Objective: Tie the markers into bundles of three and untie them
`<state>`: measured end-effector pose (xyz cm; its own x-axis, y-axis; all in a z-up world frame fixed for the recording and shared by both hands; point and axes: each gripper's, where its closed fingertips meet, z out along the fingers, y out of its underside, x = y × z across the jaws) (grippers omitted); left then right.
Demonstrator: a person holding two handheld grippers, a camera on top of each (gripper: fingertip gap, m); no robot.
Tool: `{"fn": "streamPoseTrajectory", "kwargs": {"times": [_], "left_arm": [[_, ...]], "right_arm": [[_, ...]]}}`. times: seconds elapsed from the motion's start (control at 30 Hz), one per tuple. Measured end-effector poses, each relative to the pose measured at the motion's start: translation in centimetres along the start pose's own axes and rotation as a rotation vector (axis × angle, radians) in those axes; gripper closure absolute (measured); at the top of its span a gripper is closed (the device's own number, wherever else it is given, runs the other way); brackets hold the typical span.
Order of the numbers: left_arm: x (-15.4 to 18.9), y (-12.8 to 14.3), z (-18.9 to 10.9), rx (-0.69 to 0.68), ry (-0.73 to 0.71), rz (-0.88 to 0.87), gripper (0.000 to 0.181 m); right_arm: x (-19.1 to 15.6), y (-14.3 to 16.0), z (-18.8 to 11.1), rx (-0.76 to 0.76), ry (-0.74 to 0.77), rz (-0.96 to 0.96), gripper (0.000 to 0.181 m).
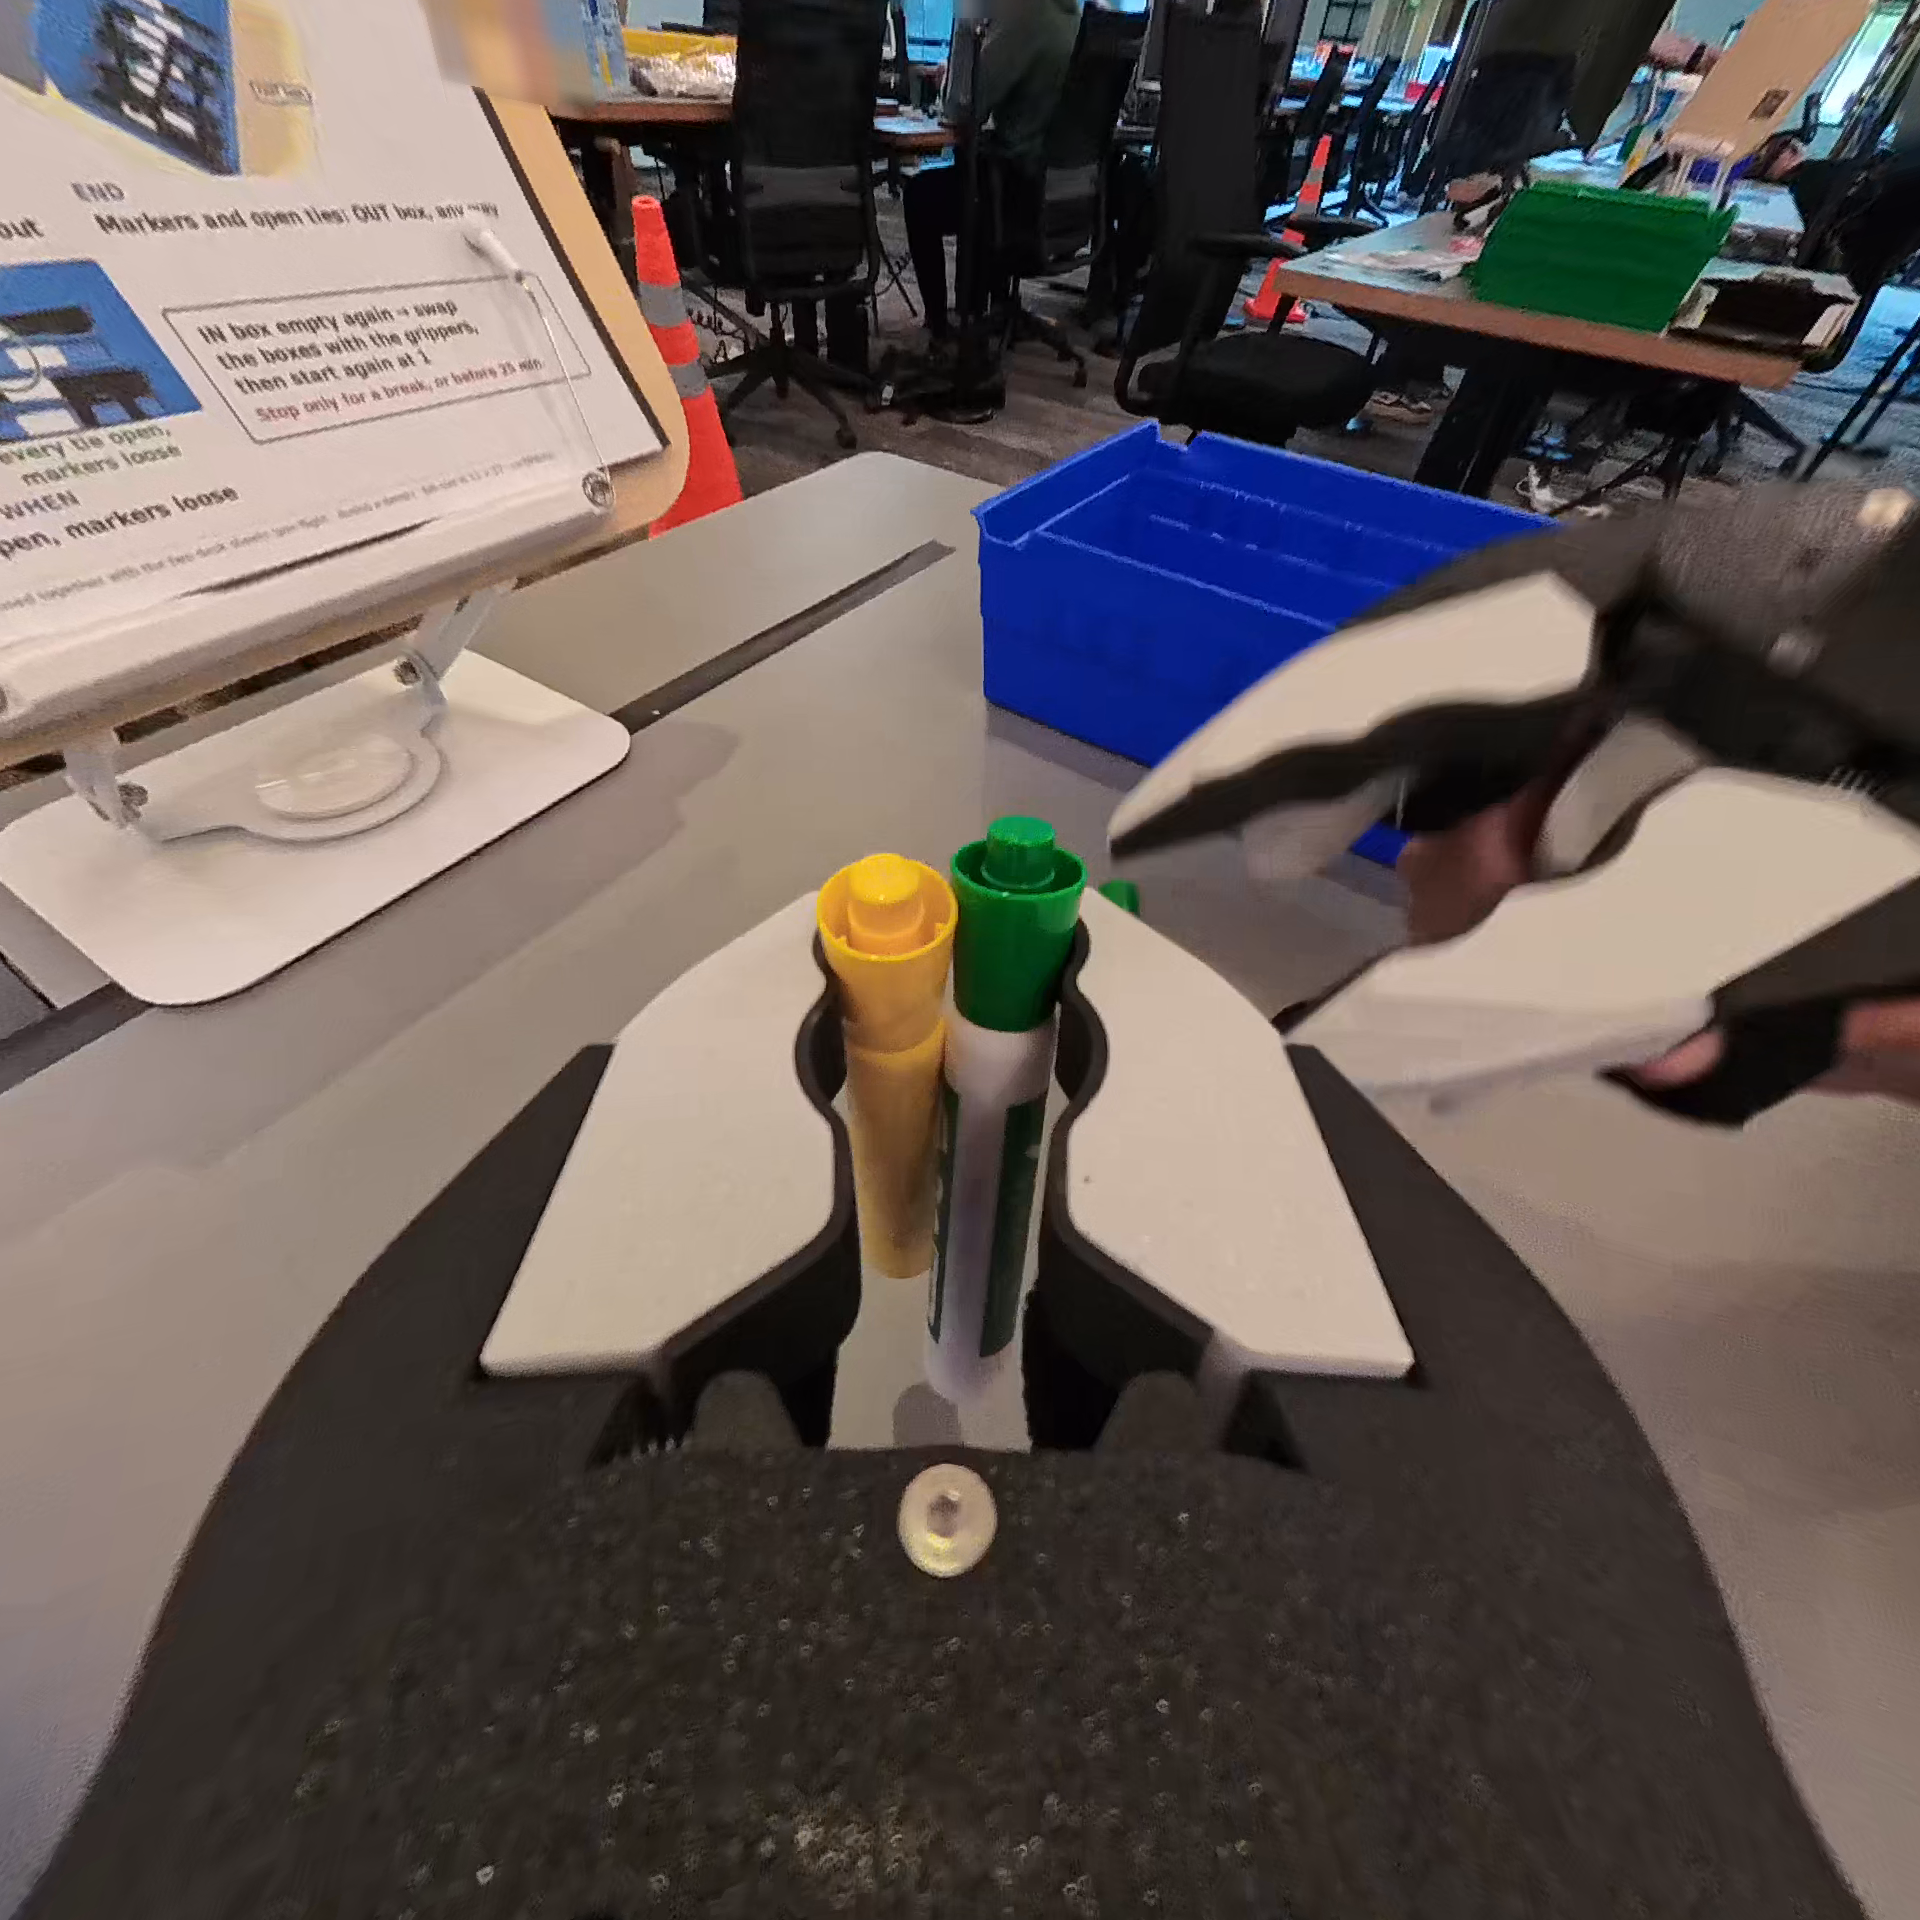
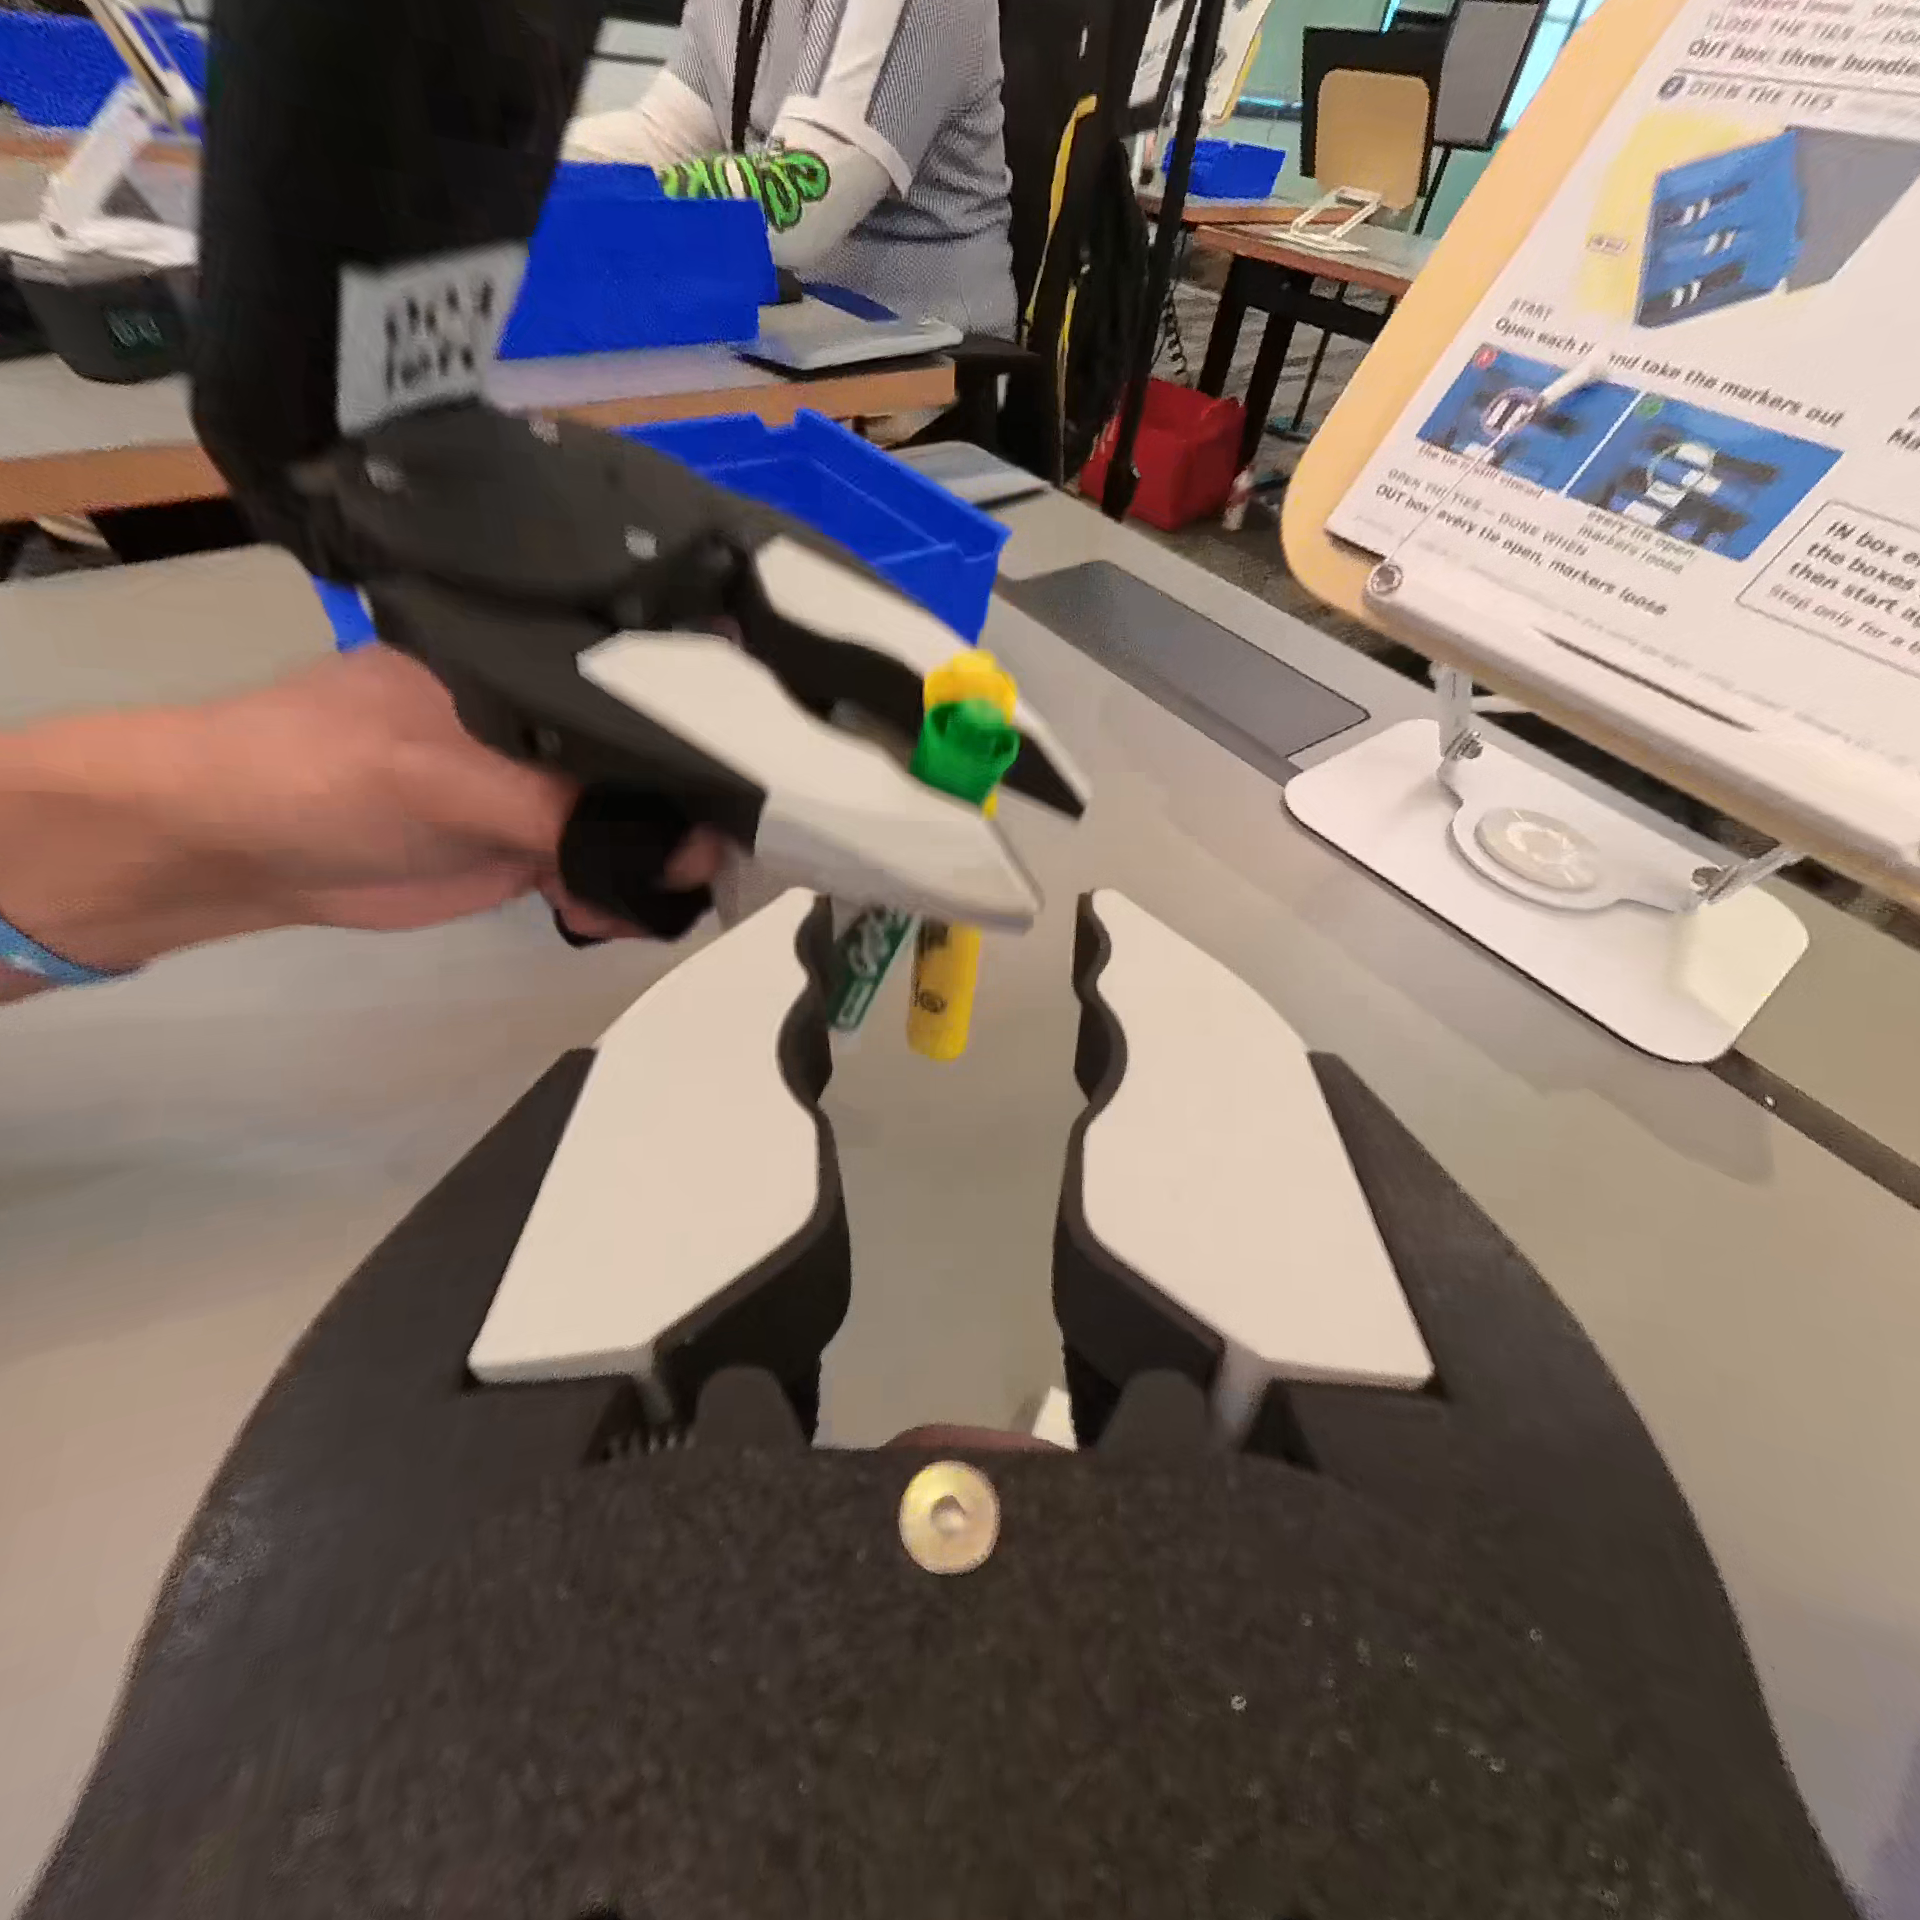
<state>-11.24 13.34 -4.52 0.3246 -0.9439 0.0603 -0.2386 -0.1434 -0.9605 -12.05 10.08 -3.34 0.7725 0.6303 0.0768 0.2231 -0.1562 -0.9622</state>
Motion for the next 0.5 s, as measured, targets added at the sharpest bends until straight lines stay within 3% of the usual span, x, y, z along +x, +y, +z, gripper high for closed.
{"fn": "streamPoseTrajectory", "kwargs": {"times": [0.1, 0.27, 0.5], "left_arm": [[0.3, 0.9, 0.3, -0.021, -0.003, 0.009, 0.145], [0.6, 1.2, 0.7, -0.037, -0.014, 0.033, 0.145], [0.8, 0.6, 0.9, -0.034, -0.037, 0.063, 0.145]], "right_arm": [[0.2, -1.6, 0.5, -0.098, -0.059, 0.044, 0.137], [0.2, -1.4, 2.2, -0.433, -0.179, 0.093, 0.135], [-0.1, 0.0, 3.2, -0.644, -0.185, 0.144, 0.157]]}}
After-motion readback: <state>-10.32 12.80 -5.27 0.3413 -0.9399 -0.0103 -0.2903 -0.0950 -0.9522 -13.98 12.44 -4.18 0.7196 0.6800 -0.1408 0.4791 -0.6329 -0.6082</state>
